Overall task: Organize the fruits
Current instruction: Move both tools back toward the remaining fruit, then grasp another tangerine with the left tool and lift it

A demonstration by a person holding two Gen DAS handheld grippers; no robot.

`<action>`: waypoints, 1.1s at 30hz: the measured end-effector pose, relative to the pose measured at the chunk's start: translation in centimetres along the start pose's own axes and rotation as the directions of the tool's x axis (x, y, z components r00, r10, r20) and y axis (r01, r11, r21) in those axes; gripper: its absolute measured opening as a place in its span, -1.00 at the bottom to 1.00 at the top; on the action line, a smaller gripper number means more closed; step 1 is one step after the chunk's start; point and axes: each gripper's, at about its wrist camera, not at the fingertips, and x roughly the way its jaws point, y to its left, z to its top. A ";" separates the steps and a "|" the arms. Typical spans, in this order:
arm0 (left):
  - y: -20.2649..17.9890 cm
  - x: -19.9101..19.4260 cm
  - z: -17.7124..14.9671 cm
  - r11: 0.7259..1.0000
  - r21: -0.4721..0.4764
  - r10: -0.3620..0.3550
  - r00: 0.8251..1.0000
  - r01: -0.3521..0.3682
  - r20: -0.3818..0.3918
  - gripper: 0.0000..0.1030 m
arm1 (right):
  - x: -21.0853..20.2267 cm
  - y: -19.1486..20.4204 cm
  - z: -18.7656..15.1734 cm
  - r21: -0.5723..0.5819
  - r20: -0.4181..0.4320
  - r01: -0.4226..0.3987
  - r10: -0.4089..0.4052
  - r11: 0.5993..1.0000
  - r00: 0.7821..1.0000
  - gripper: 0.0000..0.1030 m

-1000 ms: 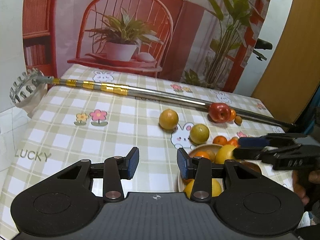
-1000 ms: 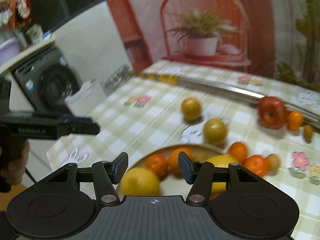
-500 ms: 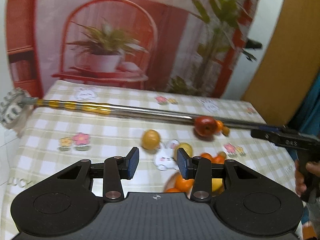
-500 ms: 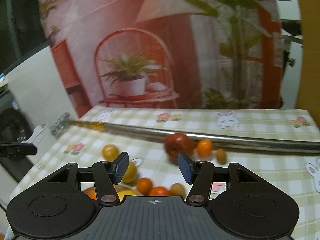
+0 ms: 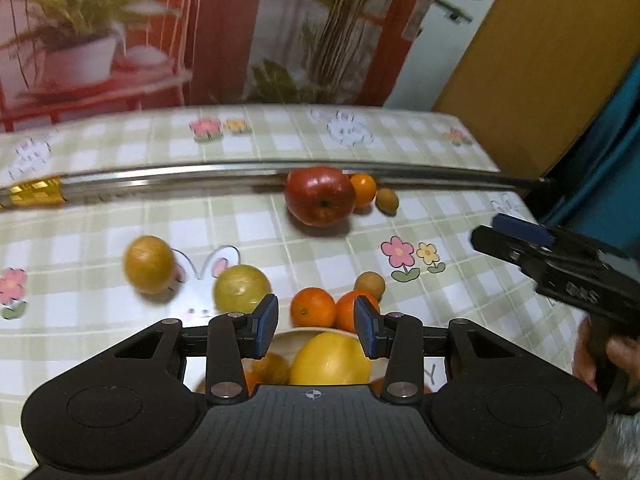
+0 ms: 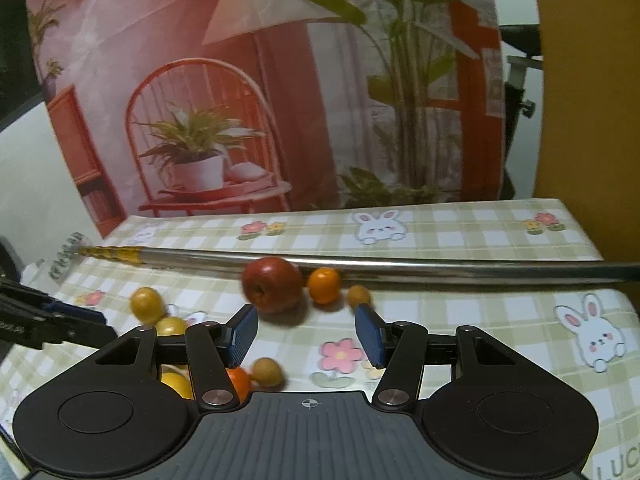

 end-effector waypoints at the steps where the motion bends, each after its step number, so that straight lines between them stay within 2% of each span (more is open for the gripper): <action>1: -0.1 0.9 0.3 1.000 -0.013 0.007 1.000 -0.007 -0.026 -0.15 | 0.0 -0.4 -0.1 0.007 0.001 -0.002 0.002 1.000 1.000 -0.01; 7: 0.0 4.0 1.4 0.997 -0.075 0.012 0.994 -0.020 -0.111 -0.15 | 0.3 -2.6 -0.7 0.077 0.010 -0.016 0.015 0.997 1.000 -0.01; 12: 0.3 5.4 1.9 0.992 -0.115 0.034 0.990 -0.050 -0.138 -0.17 | 0.1 -3.9 -1.0 0.108 0.022 -0.023 0.020 0.994 1.000 -0.01; 18: 0.3 7.1 2.1 0.992 -0.110 0.049 0.983 -0.069 -0.179 -0.17 | 0.2 -4.6 -1.2 0.135 0.027 -0.037 0.034 0.990 0.999 -0.01; 21: 0.5 7.5 1.8 0.991 -0.121 0.031 0.979 -0.056 -0.203 -0.18 | 0.3 -4.7 -1.2 0.138 0.027 -0.038 0.035 0.990 0.999 -0.01; 24: 1.0 7.7 1.6 0.986 -0.160 0.011 0.982 -0.042 -0.188 -0.20 | 0.5 -4.6 -1.4 0.129 0.022 -0.033 0.030 0.991 0.999 -0.01; 25: 1.1 7.7 1.6 0.985 -0.170 -0.002 0.983 -0.029 -0.184 -0.29 | 0.6 -4.6 -1.5 0.132 0.021 -0.034 0.032 0.991 0.999 -0.02; 29: 0.8 7.1 1.4 0.989 -0.144 0.006 0.987 -0.029 -0.160 -0.29 | 0.5 -4.9 -1.6 0.150 0.021 -0.042 0.039 0.988 0.999 -0.02; 33: 1.0 5.8 1.2 0.987 -0.158 -0.004 0.992 -0.016 -0.123 -0.30 | 0.4 -5.0 -1.7 0.157 0.024 -0.040 0.037 0.987 0.999 -0.02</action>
